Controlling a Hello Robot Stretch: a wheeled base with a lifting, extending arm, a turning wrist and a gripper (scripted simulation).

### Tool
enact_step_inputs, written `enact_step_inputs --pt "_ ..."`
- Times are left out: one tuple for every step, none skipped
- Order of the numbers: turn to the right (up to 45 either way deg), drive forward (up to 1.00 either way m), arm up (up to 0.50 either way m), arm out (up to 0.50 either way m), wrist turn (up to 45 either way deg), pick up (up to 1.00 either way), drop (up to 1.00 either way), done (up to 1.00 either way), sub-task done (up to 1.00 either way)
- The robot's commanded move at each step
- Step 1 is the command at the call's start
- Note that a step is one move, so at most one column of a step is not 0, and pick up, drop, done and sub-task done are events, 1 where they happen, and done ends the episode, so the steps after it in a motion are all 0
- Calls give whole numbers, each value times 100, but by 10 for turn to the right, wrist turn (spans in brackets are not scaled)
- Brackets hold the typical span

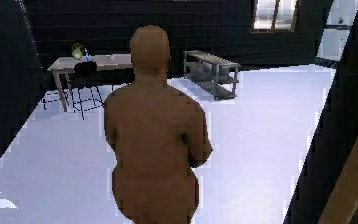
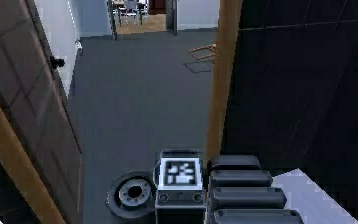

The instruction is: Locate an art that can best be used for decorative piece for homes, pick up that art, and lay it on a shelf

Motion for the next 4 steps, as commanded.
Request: enact_step_inputs --pt "0 85 0 0 0 0 0 0 0" --pt "30 0 0 0 0 0 0 0 0" --pt "0 100 0 0 0 0 0 0 0" --pt "0 100 0 0 0 0 0 0 0"
